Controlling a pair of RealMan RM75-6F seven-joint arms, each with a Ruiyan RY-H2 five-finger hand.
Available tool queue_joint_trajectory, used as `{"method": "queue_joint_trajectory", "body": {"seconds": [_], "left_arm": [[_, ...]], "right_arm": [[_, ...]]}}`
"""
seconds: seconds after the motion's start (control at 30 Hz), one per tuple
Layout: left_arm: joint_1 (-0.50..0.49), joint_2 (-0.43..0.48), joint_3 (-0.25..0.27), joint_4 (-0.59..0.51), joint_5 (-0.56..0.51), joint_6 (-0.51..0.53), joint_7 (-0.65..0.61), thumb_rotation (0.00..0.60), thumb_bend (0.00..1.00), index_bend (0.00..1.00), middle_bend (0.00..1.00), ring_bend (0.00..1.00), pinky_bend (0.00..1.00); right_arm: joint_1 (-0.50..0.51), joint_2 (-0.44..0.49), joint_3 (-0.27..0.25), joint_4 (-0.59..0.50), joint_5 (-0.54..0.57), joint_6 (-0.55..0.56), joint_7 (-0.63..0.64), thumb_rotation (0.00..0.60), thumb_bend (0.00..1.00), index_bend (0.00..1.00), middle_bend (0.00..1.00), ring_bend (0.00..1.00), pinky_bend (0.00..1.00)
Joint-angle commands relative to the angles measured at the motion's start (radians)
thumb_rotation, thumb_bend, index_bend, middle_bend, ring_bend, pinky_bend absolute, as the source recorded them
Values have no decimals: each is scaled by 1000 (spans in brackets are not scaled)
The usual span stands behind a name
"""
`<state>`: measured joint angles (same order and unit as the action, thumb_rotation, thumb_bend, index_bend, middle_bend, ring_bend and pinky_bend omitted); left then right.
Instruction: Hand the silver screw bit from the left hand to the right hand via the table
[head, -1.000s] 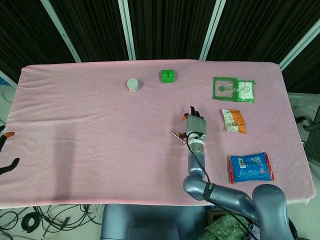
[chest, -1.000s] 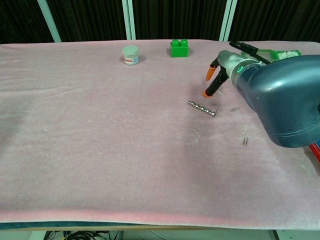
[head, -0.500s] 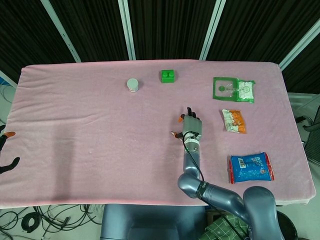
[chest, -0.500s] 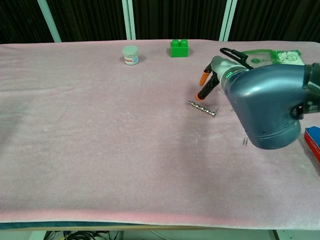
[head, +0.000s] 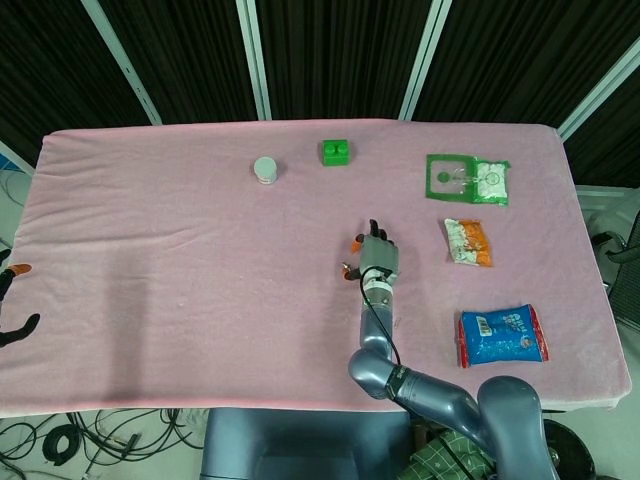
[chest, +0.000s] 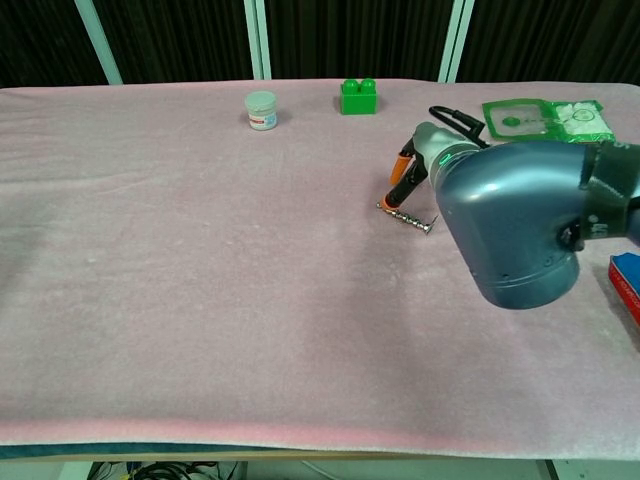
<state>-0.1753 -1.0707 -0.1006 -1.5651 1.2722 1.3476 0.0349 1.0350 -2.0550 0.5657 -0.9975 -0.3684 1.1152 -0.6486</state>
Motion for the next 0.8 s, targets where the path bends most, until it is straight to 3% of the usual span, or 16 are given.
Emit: {"method": "queue_joint_trajectory", "body": {"seconds": [0.03, 0.8], "left_arm": [[0, -1, -1, 0, -1, -1, 2, 600, 256, 253, 41, 0, 0], [5, 2, -11, 2, -4, -5, -7, 600, 255, 256, 39, 0, 0]], "right_arm": [[2, -17, 4, 22, -7, -8, 7, 600, 140, 500, 20, 81, 208], [15, -81, 44, 122, -42, -55, 19, 600, 198, 543, 21, 82, 209]]}}
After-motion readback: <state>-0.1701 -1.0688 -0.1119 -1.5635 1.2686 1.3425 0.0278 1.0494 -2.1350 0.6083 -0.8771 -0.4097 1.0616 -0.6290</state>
